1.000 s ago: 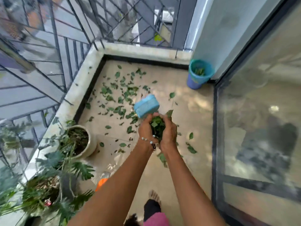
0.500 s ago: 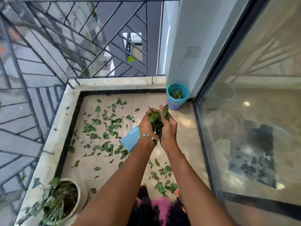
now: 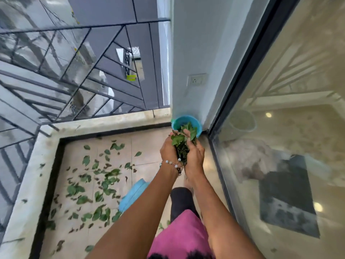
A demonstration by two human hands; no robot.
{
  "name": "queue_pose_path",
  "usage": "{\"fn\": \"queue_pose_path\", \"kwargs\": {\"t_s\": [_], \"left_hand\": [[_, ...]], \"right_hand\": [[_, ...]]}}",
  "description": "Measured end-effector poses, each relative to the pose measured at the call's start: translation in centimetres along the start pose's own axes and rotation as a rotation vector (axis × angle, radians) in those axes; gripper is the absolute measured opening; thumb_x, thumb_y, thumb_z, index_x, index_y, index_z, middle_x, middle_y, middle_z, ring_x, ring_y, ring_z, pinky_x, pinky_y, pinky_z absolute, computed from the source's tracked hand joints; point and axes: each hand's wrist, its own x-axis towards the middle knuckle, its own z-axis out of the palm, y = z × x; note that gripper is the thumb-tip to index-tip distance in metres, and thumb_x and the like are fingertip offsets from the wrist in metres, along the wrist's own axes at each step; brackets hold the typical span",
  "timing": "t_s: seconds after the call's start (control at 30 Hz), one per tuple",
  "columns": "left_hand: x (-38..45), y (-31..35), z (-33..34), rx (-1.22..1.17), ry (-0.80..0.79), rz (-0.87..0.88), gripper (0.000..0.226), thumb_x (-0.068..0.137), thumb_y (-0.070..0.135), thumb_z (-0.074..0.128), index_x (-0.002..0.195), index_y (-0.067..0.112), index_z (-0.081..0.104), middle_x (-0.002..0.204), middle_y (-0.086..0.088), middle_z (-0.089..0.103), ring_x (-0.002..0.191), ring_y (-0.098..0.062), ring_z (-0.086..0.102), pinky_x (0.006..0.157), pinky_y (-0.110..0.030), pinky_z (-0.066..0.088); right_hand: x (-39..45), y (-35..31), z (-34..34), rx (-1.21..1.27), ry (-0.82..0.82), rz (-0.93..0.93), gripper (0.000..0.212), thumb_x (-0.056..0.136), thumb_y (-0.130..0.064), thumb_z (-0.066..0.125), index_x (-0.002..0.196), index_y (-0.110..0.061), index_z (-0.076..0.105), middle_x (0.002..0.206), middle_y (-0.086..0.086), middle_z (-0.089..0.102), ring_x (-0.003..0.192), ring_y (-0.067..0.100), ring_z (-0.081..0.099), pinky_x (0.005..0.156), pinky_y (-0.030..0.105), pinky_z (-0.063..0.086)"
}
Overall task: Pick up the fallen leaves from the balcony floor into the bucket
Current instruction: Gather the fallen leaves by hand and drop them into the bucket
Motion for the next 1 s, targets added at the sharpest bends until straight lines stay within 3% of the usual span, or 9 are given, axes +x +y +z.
{"fn": "queue_pose_path", "kwargs": {"t_s": [0.03,0.1,0.2,0.37,0.6,0.67,0.77,0.9,1.0], "left_hand": [[2.0,-0.2,0.9,-0.012,0.008,0.066,0.013,0.089,0.035,0.062,0.095,0.024,0.063,0.1,-0.003,0.065,0.089,-0.018,0.062,0.095,-0.04,0.048],[6.9,0.1,3.8,-0.13,0.039,0.069,0.047,0.06,0.029,0.086,0.1,0.015,0.066,0.103,-0.011,0.066,0.092,-0.025,0.065,0.095,-0.039,0.051],[13.5,0.4,7.4,-0.195,0.092,0.017,0.062,0.054,0.029,0.09,0.108,0.012,0.067,0.107,-0.014,0.067,0.095,-0.027,0.066,0.092,-0.039,0.052],[23.2,1.1,11.3,-0.208,0.154,-0.013,0.043,0.072,0.029,0.079,0.11,0.011,0.071,0.119,-0.018,0.065,0.109,-0.032,0.063,0.106,-0.046,0.044],[36.6,-0.3,10.9,-0.157,0.194,-0.089,0.018,0.088,0.032,0.066,0.095,0.016,0.073,0.105,-0.01,0.071,0.102,-0.028,0.067,0.096,-0.041,0.049],[41.0,-1.6,9.6,-0.145,0.174,-0.116,0.023,0.087,0.035,0.066,0.097,0.016,0.073,0.107,-0.01,0.069,0.104,-0.028,0.066,0.098,-0.042,0.048],[47.3,-4.0,7.3,-0.077,0.149,-0.163,0.059,0.08,0.049,0.067,0.122,0.008,0.065,0.126,-0.018,0.063,0.12,-0.035,0.058,0.108,-0.05,0.041],[52.4,-5.3,5.2,0.031,0.18,-0.252,0.078,0.087,0.073,0.04,0.129,0.011,0.062,0.127,-0.017,0.063,0.119,-0.033,0.06,0.108,-0.049,0.041],[53.6,-5.0,4.6,0.077,0.231,-0.299,0.075,0.089,0.075,0.03,0.116,0.016,0.067,0.126,-0.015,0.064,0.11,-0.03,0.063,0.1,-0.043,0.046]], "right_hand": [[2.8,0.1,-0.2,0.005,0.009,0.013,0.03,0.095,-0.001,0.049,0.119,-0.008,0.065,0.122,0.02,0.065,0.115,0.034,0.06,0.101,0.045,0.048],[8.9,-0.2,0.0,-0.027,0.046,0.059,0.032,0.096,-0.002,0.049,0.125,-0.006,0.062,0.122,0.02,0.064,0.116,0.035,0.06,0.101,0.044,0.048],[16.5,0.4,-0.3,-0.083,0.052,0.118,0.033,0.096,-0.004,0.049,0.127,-0.005,0.06,0.123,0.017,0.064,0.116,0.032,0.06,0.104,0.045,0.046],[27.2,0.3,-0.3,-0.153,0.024,0.146,0.033,0.096,0.0,0.046,0.124,-0.002,0.062,0.122,0.016,0.065,0.115,0.03,0.061,0.102,0.041,0.047],[38.7,7.6,-2.4,-0.116,0.157,0.282,0.03,0.097,-0.007,0.048,0.122,-0.005,0.064,0.122,0.012,0.066,0.117,0.028,0.061,0.102,0.043,0.047],[41.9,10.8,-3.8,-0.108,0.209,0.314,0.031,0.098,-0.009,0.048,0.125,-0.007,0.062,0.121,0.012,0.067,0.115,0.028,0.062,0.095,0.038,0.052],[46.2,15.5,-6.1,-0.114,0.269,0.364,0.03,0.098,-0.006,0.046,0.122,-0.007,0.064,0.115,0.008,0.069,0.109,0.026,0.065,0.081,0.028,0.057],[50.6,21.1,-9.6,-0.202,0.29,0.454,0.024,0.097,-0.015,0.052,0.111,-0.023,0.07,0.122,0.005,0.066,0.116,0.024,0.061,0.1,0.047,0.049],[52.2,23.0,-11.3,-0.276,0.315,0.586,0.04,0.096,-0.022,0.055,0.136,-0.025,0.052,0.138,-0.002,0.054,0.127,0.021,0.049,0.107,0.057,0.036]]}}
